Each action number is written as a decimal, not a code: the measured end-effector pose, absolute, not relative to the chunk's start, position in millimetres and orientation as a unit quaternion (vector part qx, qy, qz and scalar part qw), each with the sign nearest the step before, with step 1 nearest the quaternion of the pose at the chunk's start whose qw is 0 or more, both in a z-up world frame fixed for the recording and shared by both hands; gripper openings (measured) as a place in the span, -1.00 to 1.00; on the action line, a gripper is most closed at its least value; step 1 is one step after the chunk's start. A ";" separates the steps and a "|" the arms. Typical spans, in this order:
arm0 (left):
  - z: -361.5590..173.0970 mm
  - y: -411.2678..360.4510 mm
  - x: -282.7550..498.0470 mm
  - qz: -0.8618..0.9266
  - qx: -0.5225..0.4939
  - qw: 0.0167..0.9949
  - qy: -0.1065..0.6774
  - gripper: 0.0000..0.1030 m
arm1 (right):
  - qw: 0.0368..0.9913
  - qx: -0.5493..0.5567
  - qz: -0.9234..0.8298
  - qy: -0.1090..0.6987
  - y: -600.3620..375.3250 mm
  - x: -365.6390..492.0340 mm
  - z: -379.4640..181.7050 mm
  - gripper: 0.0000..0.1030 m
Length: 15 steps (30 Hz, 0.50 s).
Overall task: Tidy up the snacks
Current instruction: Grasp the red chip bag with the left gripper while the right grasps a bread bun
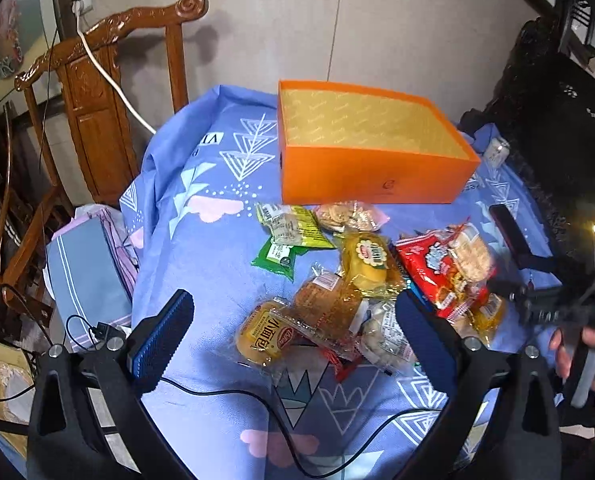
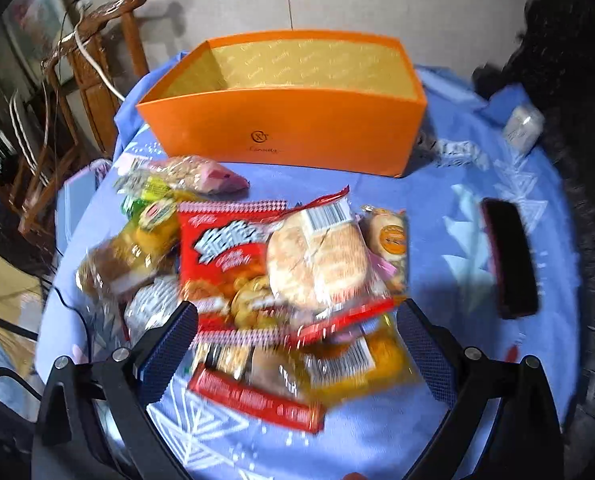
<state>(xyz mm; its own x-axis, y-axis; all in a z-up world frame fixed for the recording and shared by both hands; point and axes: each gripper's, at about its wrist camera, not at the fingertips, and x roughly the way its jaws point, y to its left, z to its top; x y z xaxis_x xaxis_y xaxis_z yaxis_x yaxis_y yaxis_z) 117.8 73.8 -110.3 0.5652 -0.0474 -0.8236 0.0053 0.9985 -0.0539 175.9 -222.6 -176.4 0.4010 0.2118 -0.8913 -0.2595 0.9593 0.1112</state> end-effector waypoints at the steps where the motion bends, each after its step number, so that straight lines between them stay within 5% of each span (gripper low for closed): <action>1: -112.8 73.8 120.0 -0.012 -0.023 0.884 0.467 0.92 | 0.834 -0.036 0.142 0.531 -221.4 180.5 -179.8 0.93; 5: -122.2 70.9 128.7 -0.012 -0.029 0.881 0.472 0.92 | 0.821 -0.129 0.139 0.539 -208.4 196.5 -198.8 0.93; 12: -132.4 37.7 138.7 -0.058 0.002 0.874 0.482 0.92 | 0.802 -0.130 0.184 0.554 -210.4 215.1 -220.4 0.92; 13: -133.2 31.5 140.6 -0.065 0.007 0.874 0.482 0.92 | 0.798 -0.124 0.190 0.558 -211.7 218.0 -222.5 0.84; 15: -135.2 19.2 144.7 -0.081 0.019 0.871 0.484 0.92 | 0.792 -0.100 0.201 0.568 -218.0 223.4 -228.5 0.34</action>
<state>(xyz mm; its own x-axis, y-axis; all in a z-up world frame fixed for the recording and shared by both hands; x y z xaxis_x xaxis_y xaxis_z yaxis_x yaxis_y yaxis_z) 144.7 19.2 -135.2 0.5177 -0.1230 -0.8467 0.1605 0.9860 -0.0451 223.4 -218.0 -228.5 0.2737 0.2040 -0.9399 -0.4317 0.8994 0.0695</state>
